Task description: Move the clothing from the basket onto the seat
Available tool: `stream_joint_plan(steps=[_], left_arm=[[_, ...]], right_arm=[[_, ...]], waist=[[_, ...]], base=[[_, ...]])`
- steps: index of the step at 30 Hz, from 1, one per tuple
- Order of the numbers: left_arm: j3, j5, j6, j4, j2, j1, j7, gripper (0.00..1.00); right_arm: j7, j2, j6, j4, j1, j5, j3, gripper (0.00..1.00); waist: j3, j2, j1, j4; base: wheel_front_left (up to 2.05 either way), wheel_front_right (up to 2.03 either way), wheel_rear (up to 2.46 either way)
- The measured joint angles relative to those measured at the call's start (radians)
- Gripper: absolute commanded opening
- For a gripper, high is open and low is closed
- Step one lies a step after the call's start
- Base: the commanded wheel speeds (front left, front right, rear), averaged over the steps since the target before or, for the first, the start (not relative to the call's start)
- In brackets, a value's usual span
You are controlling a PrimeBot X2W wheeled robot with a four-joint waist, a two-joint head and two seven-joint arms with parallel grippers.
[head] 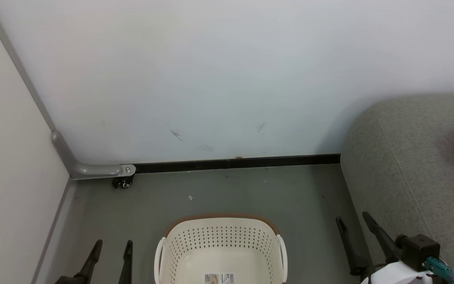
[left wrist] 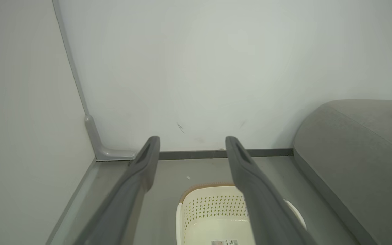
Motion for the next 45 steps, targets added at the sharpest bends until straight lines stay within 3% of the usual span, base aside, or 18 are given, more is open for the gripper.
stream_joint_plan(steps=[10,20,37,38,45], left_arm=[[-0.002,0.015,-0.030,0.016,-0.002,-0.001,0.000,1.00],[-0.037,-0.124,-0.082,0.015,-0.001,-0.001,0.000,1.00],[-0.031,-0.117,-0.092,-0.009,-0.002,-0.001,0.000,1.00],[-0.031,-0.118,-0.093,-0.009,-0.003,-0.001,0.000,0.00],[-0.043,-0.127,-0.092,0.048,-0.020,0.030,0.000,0.00]], right_arm=[[0.000,0.001,0.000,-0.003,0.000,0.000,-0.001,1.00],[0.000,0.002,0.000,-0.003,0.000,0.000,0.001,1.00],[0.000,0.002,0.000,-0.003,0.000,0.011,0.002,1.00],[0.000,0.002,0.000,-0.001,0.000,0.011,0.002,0.00],[0.005,0.015,0.000,0.049,0.040,0.016,0.008,0.00]], waist=[[0.000,0.0000,0.0001,0.003],[-0.002,0.0000,0.0000,0.004],[-0.002,0.0000,0.0000,0.005],[-0.002,0.0000,0.0000,0.006],[-0.002,0.0000,0.0000,0.005]], base=[[0.00,0.00,0.00],[0.00,0.00,0.00],[0.00,0.00,0.00],[0.00,0.00,0.00],[0.00,0.00,0.00]])
